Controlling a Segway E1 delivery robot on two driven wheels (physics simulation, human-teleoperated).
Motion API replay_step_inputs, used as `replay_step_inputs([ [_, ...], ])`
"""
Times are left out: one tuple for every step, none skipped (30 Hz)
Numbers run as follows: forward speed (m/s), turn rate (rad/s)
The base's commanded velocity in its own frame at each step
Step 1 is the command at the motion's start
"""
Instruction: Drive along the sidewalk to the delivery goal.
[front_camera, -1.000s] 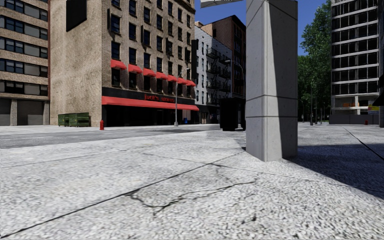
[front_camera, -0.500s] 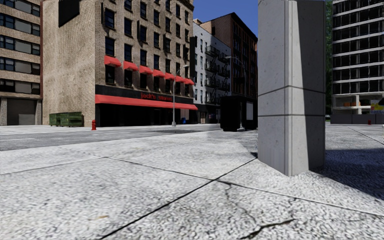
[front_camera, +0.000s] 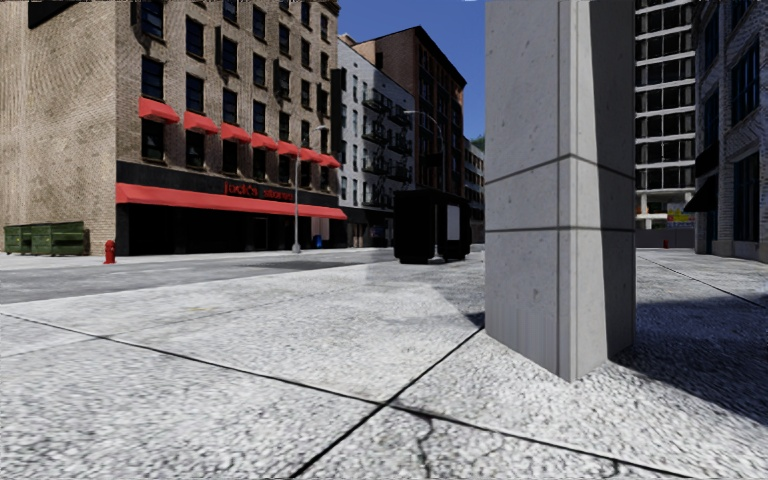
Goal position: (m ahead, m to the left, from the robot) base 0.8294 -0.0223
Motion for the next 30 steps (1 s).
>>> replay_step_inputs([
  [1.33, -0.39],
  [1.33, -0.39],
  [1.33, -0.39],
  [1.33, -0.39],
  [1.33, -0.39],
  [1.32, -0.39],
  [1.31, -0.39],
  [1.31, -0.39],
  [1.3, -0.39],
  [1.2, -0.39],
  [1.03, -0.36],
  [0.63, 0.0],
  [0.63, 0.0],
  [0.17, 0.0],
  [0.0, 0.0],
  [0.0, 0.0],
  [0.0, 0.0],
  [0.0, 0.0],
  [0.0, 0.0],
  [0.0, 0.0],
  [0.0, 0.0],
  [0.0, 0.0],
  [0.0, 0.0],
  [0.0, 0.0],
  [0.0, 0.0],
  [0.0, 0.0],
  [0.0, 0.0],
  [0.0, 0.0],
  [0.0, 0.0],
  [0.0, 0.0],
])
